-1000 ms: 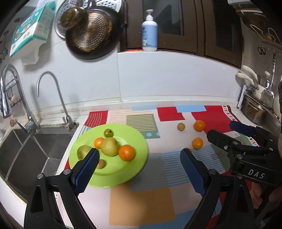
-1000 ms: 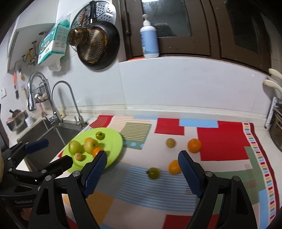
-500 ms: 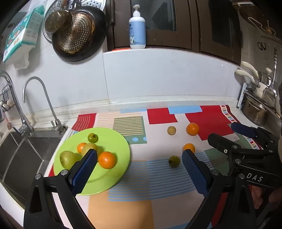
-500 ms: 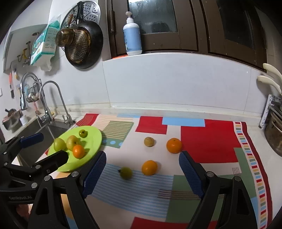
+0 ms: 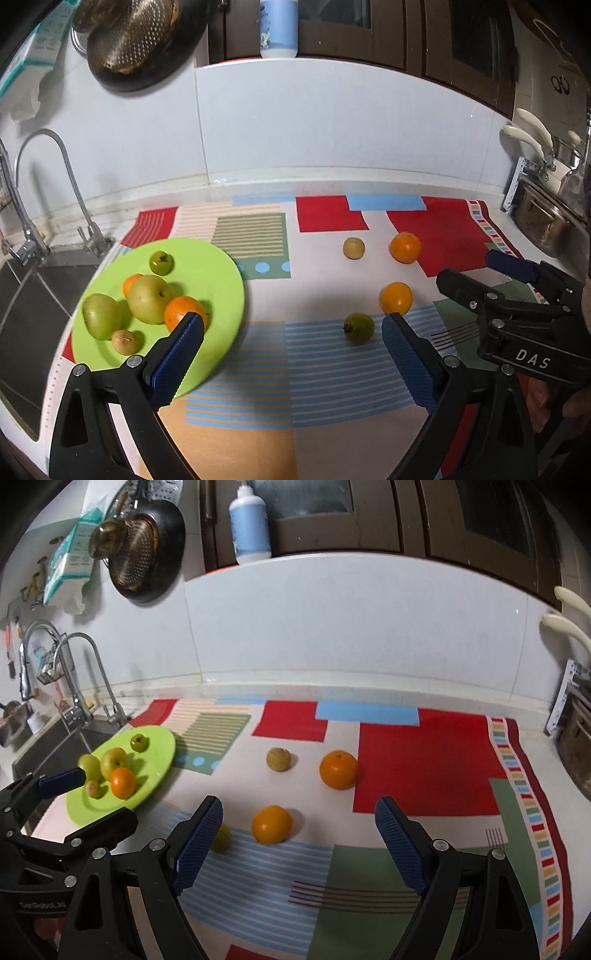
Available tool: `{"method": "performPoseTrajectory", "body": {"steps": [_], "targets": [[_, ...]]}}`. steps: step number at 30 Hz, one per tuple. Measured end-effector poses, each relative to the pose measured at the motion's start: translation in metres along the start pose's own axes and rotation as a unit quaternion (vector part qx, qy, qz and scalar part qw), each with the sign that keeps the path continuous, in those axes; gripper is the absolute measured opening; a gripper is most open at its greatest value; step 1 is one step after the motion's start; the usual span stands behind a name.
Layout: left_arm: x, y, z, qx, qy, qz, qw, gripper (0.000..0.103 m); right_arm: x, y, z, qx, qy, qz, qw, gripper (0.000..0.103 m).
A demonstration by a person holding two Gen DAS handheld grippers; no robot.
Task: Organize fruits
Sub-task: 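Withdraw both open tools from the plate toward the remaining fruits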
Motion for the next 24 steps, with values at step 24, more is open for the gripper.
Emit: {"method": "performPoseTrajectory", "body": {"steps": [24], "targets": [[0.016,-0.037,0.067,0.097,0.052,0.068,0.9916,0.065,0.035,0.007,0.072,-0.078,0.109,-0.036,0.990,0.061]]}}
Point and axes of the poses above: each gripper's, at about its wrist camera, not at the fingertips, and z roughly the way its jaws point, y to its left, x to its underside, the point moved 8 cm from there along z, roughly the way its jaws point
